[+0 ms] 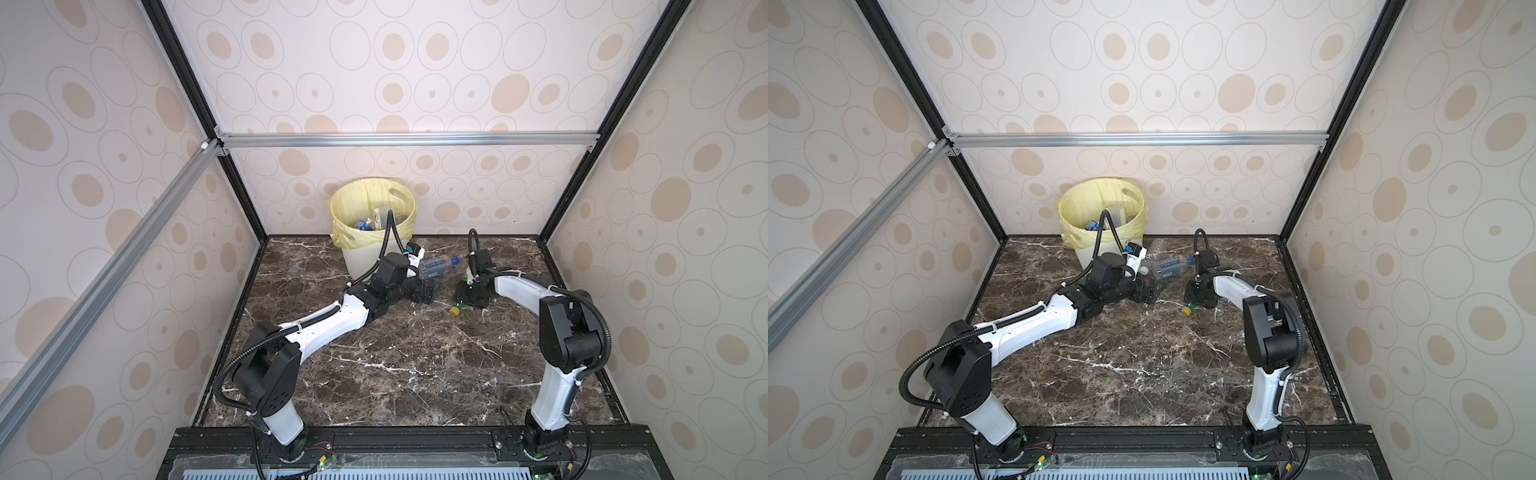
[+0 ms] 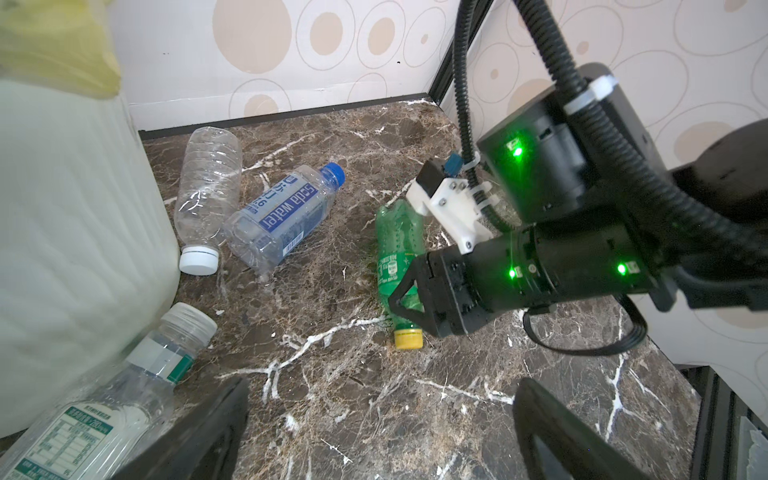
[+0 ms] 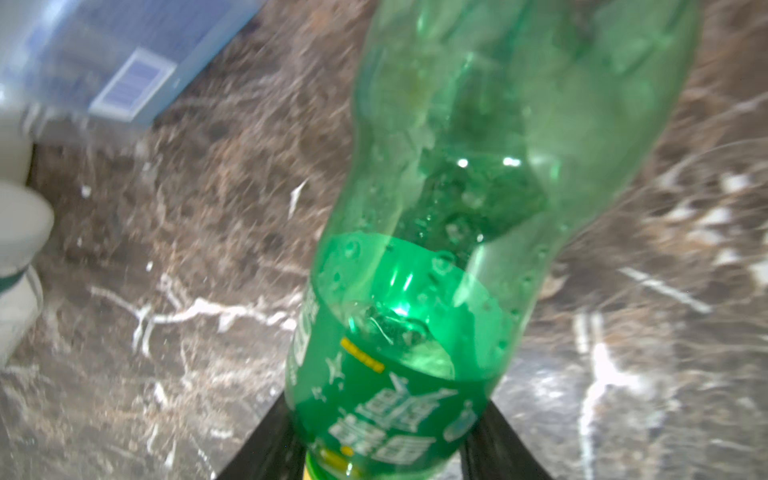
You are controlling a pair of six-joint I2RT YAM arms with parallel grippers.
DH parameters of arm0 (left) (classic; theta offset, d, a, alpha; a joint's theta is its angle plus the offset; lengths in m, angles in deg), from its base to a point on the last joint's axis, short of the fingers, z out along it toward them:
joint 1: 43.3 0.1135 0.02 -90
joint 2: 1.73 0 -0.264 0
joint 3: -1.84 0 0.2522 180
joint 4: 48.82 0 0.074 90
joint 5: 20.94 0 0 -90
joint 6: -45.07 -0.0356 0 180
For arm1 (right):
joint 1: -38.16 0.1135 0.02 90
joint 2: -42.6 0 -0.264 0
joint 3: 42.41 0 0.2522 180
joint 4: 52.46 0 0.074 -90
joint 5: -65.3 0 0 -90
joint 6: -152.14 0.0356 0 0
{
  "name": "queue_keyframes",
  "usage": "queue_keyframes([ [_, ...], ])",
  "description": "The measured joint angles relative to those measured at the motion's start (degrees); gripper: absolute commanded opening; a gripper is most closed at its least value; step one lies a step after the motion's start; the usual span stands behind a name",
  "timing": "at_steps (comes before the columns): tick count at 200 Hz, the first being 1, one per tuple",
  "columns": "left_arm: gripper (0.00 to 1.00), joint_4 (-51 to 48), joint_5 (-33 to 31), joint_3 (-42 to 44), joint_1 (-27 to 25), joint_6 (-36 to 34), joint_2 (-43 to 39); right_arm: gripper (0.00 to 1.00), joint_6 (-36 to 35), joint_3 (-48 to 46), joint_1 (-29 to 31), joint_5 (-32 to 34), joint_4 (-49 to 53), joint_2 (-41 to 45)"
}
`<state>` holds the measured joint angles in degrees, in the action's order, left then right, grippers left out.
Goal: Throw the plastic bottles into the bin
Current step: 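Lift the Sprite bottle with the right gripper toward the left gripper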
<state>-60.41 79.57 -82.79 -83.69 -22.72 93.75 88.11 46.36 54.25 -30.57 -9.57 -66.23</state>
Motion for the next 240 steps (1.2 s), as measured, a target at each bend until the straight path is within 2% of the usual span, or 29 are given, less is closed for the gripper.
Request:
queue_keyframes([
  [23,0.99,1.18,1.07,1.9,1.27,1.77,-0.2,0.48,-2.08,-0.17,4.37,-0.04,0.63,0.31],
  [44,0.99,1.84,1.77,5.22,3.65,3.96,-1.18,0.53,-3.98,-0.17,7.13,-1.84,1.09,0.39],
  [86,0.99,2.08,1.75,8.15,8.22,7.58,-2.75,0.71,-5.97,-0.24,7.02,-3.5,1.73,1.68],
  [105,0.99,2.21,1.57,8.28,8.52,8.35,-3.61,0.79,-5.77,-0.17,6.82,-3.74,1.57,2.16],
  [123,0.99,2.89,1.57,8.28,8.46,8.83,-4.0,0.83,-5.62,-0.13,6.82,-3.78,1.49,2.16],
  [166,0.99,3.41,1.55,8.76,8.46,9.92,-4.02,0.83,-4.13,0.92,6.82,-3.3,1.57,2.03],
  [240,0.99,3.41,1.11,10.58,8.57,11.06,-5.81,0.74,-2.45,2.8,8.35,-2.97,1.29,-2.08],
])
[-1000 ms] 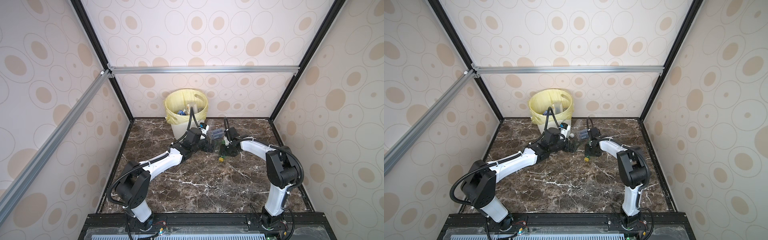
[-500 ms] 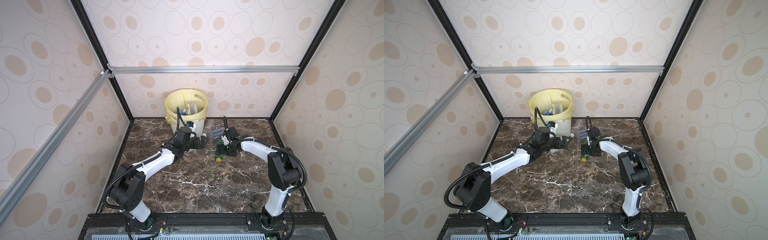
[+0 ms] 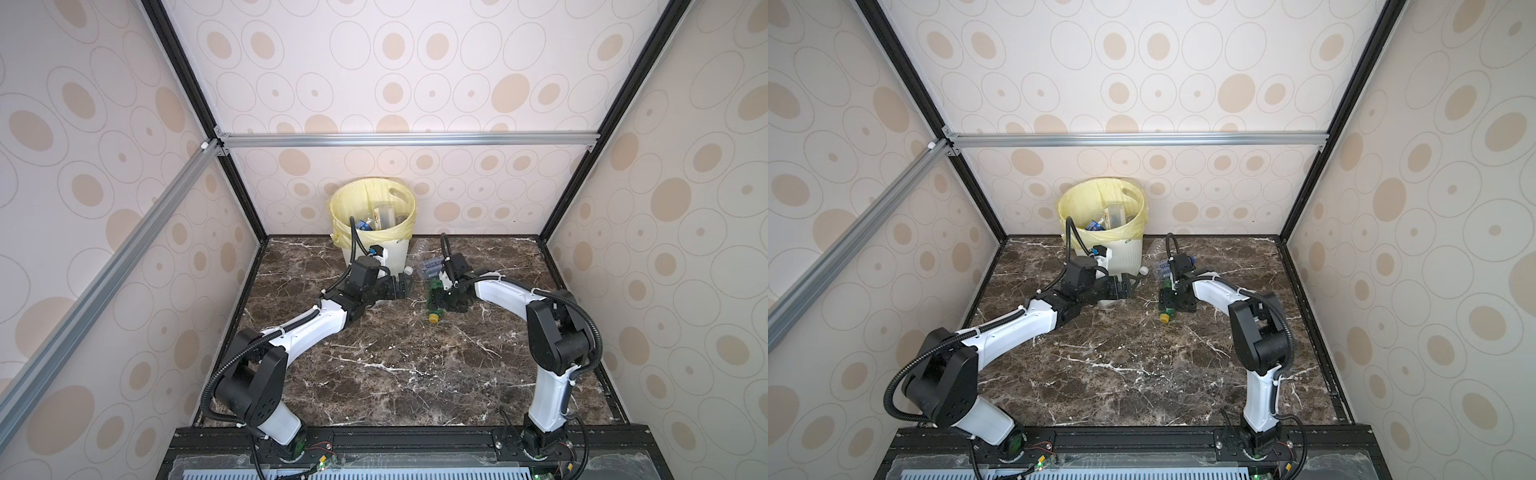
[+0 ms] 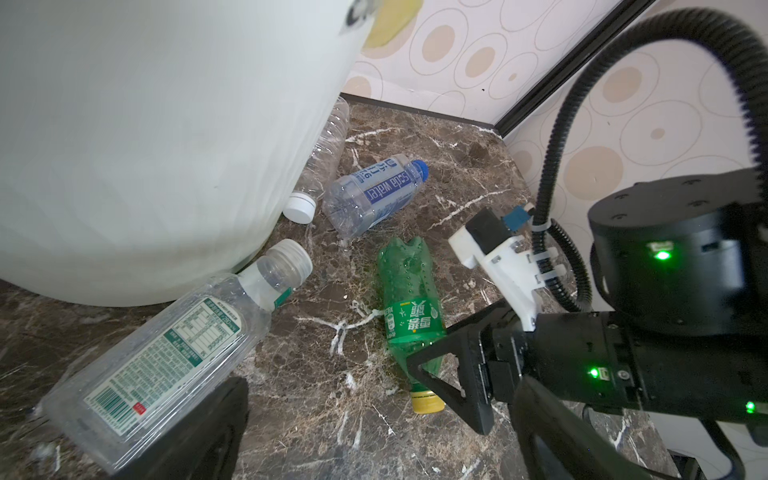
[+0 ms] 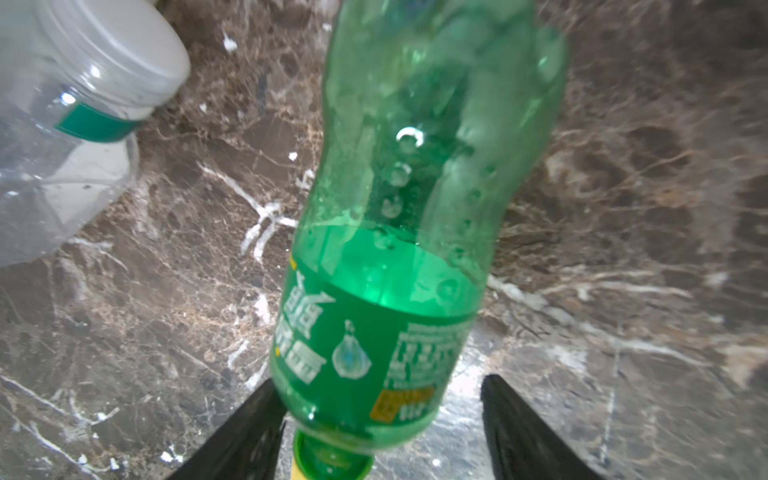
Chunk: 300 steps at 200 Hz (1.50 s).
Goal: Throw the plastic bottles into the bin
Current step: 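Lift the Sprite bottle with the right gripper toward the left gripper, then pass the Sprite bottle from the right gripper into the left gripper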
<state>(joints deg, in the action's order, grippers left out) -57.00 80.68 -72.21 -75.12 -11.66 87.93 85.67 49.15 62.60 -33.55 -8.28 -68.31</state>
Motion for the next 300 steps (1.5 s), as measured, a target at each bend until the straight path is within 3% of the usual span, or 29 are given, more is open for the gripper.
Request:
queue_keyframes([
  [39,0.99,0.07,-0.13,0.39,0.07,0.28,-0.46,0.71,0.37,1.38,0.31,0.13,-0.15,-2.32],
  [99,0.99,0.15,-0.15,1.16,0.33,0.76,-0.79,0.56,-0.39,2.45,0.33,0.02,-1.2,-3.52],
  [137,0.99,0.31,-0.15,2.21,0.76,1.68,-1.6,0.54,-2.19,2.19,0.33,-1.07,-1.29,-3.13],
  [231,0.99,0.59,0.98,-1.18,2.1,2.05,-1.95,0.53,-8.61,-0.85,1.7,-14.08,-2.62,13.42],
  [300,0.96,1.62,5.88,-3.69,6.12,4.96,-2.01,0.53,-9.97,-0.85,4.04,-21.81,-4.96,18.49],
])
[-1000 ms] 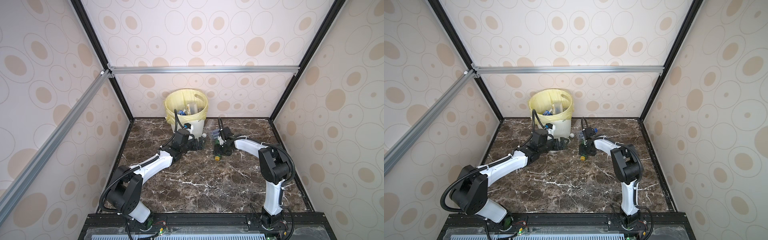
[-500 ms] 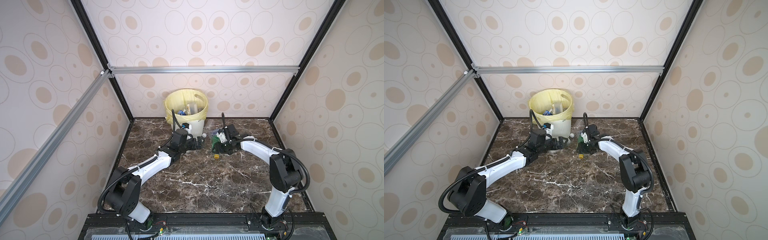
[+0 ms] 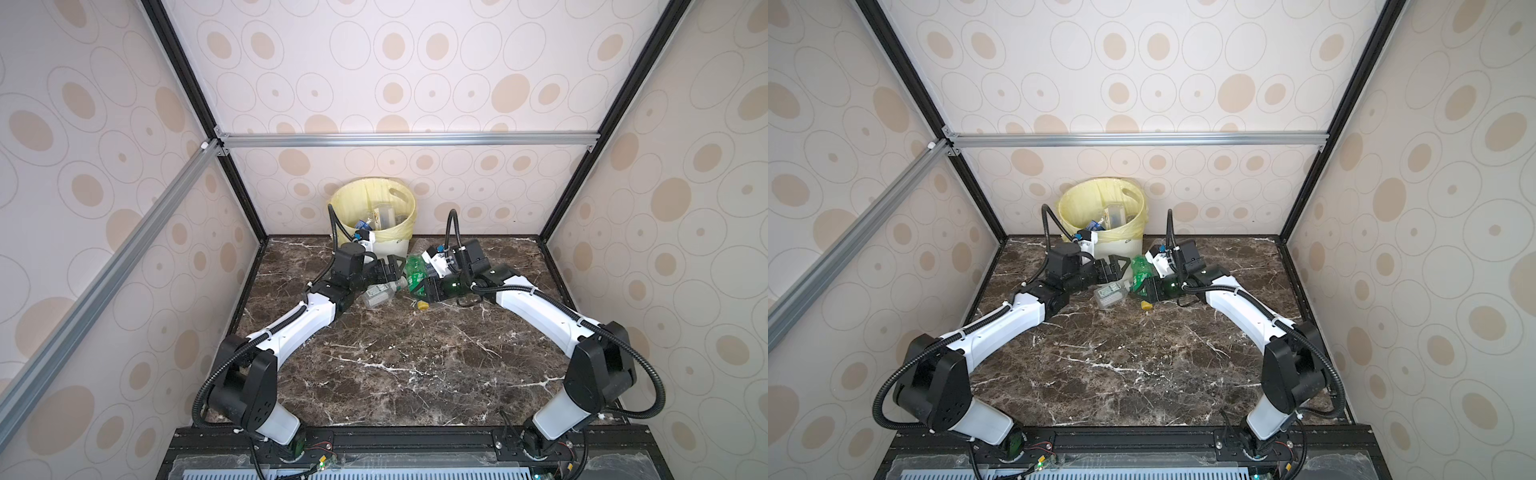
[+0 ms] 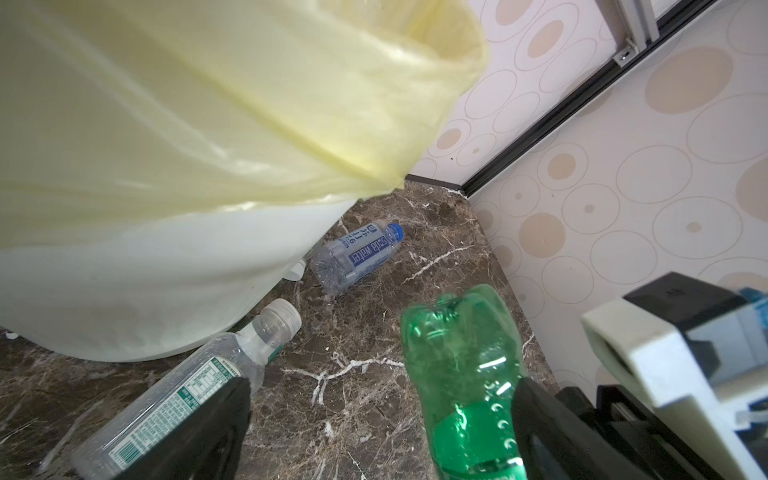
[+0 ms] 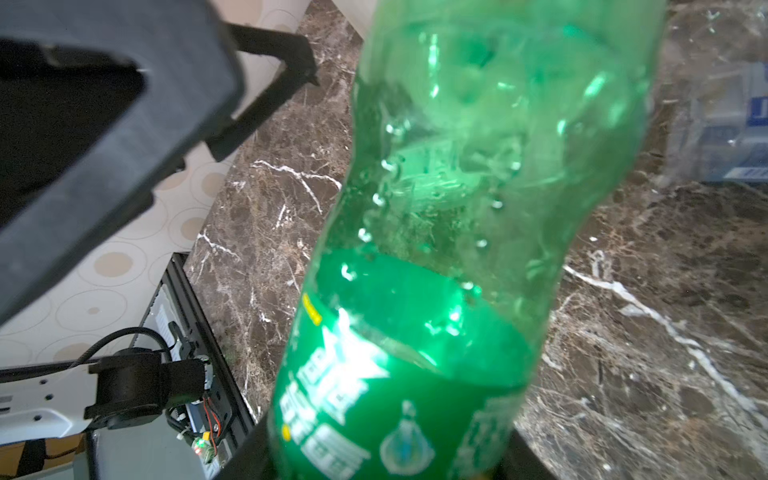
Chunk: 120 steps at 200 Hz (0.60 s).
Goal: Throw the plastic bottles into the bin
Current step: 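Pass the Sprite bottle from the right gripper into the left gripper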
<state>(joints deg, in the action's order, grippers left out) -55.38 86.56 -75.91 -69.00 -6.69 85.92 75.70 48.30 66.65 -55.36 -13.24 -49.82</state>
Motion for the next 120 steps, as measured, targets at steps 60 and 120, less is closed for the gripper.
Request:
queue_keyframes([
  [60,0.93,5.73,8.35,0.04,1.01,6.16,0.0,0.53,-0.2,0.0,0.87,-1.09,-1.84,0.83],
  [120,0.87,9.86,14.36,0.22,1.01,10.19,0.37,0.53,-0.17,0.0,1.14,-1.07,-4.11,0.83],
])
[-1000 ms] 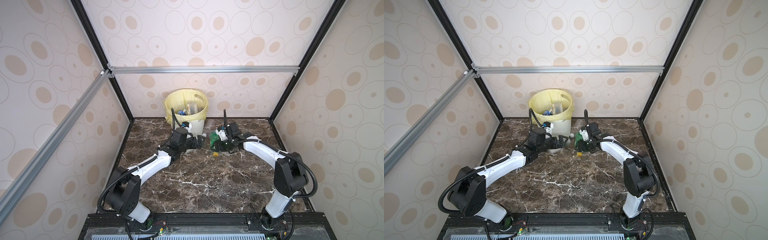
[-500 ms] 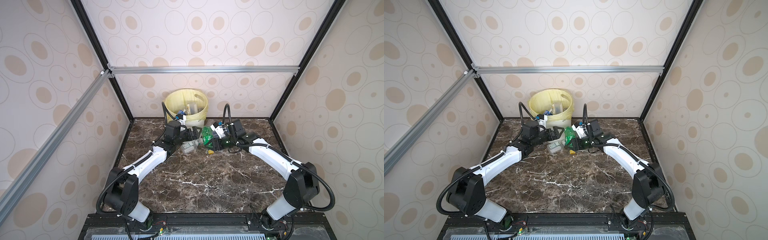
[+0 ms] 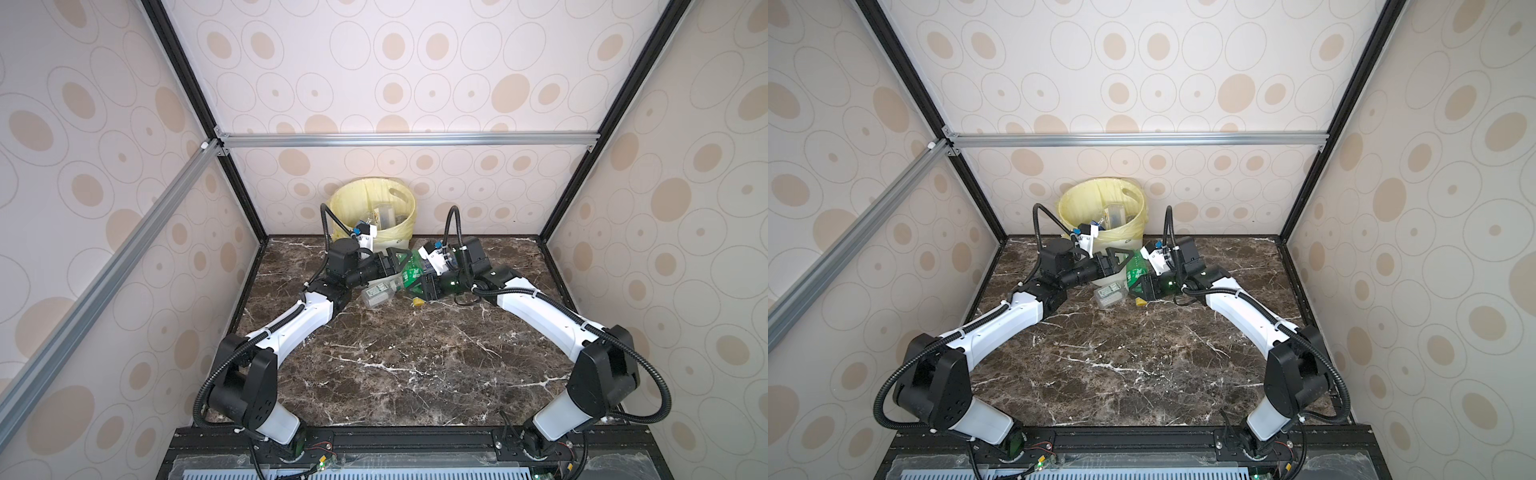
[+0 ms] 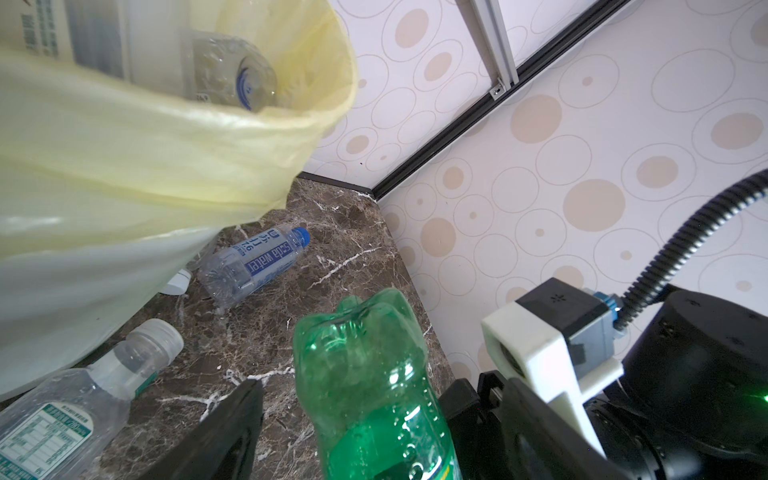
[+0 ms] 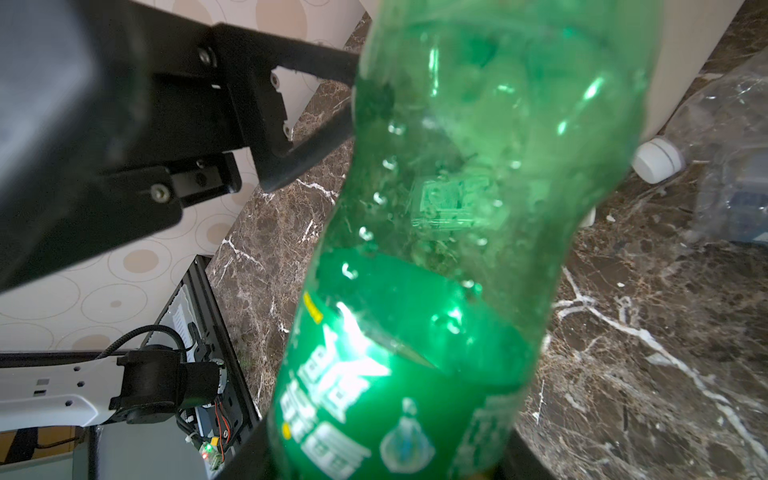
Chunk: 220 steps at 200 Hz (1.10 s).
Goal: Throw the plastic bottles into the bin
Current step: 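Pass the Sprite bottle from the right gripper into the left gripper, then raise the Sprite bottle over the bin with the left gripper while the right withdraws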
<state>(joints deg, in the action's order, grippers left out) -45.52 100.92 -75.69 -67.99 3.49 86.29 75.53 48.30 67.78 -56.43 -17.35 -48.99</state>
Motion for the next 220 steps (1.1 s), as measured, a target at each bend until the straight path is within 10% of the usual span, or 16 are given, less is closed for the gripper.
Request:
queue_keyframes([
  [220,0.55,5.22,6.86,0.11,-0.07,8.59,4.13,0.58,-1.2,-0.46,2.58,2.69,-3.54,0.85],
])
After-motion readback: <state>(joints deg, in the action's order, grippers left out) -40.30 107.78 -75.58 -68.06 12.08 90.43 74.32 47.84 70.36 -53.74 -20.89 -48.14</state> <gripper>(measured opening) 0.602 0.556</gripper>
